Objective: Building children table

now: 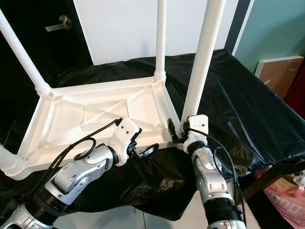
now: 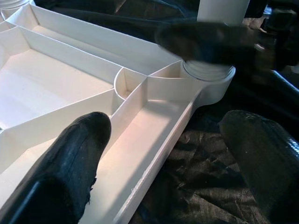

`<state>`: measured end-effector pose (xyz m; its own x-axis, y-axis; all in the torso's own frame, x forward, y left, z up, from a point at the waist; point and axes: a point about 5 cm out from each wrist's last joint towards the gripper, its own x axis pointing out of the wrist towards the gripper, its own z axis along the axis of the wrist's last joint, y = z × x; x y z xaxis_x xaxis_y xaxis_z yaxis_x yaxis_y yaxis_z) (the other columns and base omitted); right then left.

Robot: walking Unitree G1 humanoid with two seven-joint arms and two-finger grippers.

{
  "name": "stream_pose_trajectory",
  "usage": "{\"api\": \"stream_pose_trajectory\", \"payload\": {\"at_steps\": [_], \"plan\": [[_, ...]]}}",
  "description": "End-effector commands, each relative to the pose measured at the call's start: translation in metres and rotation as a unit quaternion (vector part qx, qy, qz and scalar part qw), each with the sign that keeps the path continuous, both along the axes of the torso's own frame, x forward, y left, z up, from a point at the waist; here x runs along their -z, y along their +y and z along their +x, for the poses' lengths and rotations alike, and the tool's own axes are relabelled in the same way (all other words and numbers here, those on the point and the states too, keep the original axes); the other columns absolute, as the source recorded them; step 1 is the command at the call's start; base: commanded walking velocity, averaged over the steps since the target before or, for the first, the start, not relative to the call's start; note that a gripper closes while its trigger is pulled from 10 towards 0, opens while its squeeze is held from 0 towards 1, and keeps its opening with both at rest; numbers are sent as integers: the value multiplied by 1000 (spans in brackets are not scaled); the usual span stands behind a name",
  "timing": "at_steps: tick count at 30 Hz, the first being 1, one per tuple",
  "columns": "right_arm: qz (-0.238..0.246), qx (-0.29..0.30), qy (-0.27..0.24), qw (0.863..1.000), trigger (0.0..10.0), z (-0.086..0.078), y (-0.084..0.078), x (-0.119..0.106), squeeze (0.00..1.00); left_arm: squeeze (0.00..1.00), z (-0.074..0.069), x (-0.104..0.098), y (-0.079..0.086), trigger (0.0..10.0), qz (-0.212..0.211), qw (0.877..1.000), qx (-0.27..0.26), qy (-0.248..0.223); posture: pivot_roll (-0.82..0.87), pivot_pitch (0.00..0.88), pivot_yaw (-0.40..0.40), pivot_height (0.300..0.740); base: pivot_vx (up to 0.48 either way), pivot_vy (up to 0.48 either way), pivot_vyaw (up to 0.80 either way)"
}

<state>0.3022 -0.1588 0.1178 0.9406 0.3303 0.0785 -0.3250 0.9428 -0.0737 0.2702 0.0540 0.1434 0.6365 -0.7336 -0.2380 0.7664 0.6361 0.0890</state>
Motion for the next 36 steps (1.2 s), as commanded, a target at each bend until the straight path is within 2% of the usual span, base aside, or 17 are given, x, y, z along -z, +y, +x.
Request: {"api": "stream_pose_trajectory", "payload": {"at_steps": [1,7,16,17,18,19,20,21,29,30,31,36], "plan": [[4,-18,7,1000,10000,-1,3,2,0,0,-8,0,-4,10000,-6,995,93,25,-149,0,30,740,0,0,0],[-41,-89,19,995,10000,2,-7,3,0,0,-8,1,-5,10000,-6,995,95,25,-151,0,31,740,0,0,0],[-85,-131,41,987,10000,15,-19,5,0,0,-8,0,-6,10000,-5,995,97,25,-145,0,28,740,0,0,0],[-89,-133,42,986,4235,16,-20,4,0,0,-8,1,-5,10000,-5,995,97,25,-141,0,26,740,0,0,0],[-90,-133,43,986,1922,17,-22,4,0,0,-8,1,-5,10000,-5,995,96,25,-138,0,24,740,0,0,0],[-91,-134,44,986,1490,18,-22,4,0,0,-9,1,-5,10000,-5,995,96,25,-138,0,24,740,0,0,0],[-91,-134,44,986,1490,18,-23,4,0,0,-9,1,-5,10000,-4,995,96,25,-138,0,24,740,0,0,0],[-90,-135,44,986,0,18,-23,4,0,0,-9,1,-5,10000,-5,995,95,25,-135,0,23,740,0,0,0],[-82,-142,47,985,0,17,-25,8,0,0,-10,1,-5,10000,-5,995,96,26,-132,0,22,740,0,0,0],[-79,-138,48,986,3333,17,-25,10,0,0,-11,1,-5,10000,-4,995,96,26,-132,0,21,740,0,0,0],[-77,-132,49,987,10000,17,-25,11,0,0,-11,1,-5,10000,-4,995,97,26,-132,0,21,740,0,0,0],[-68,-112,51,990,10000,15,-25,13,0,0,-11,1,-5,10000,-3,995,97,26,-132,0,21,740,0,0,0]]}}
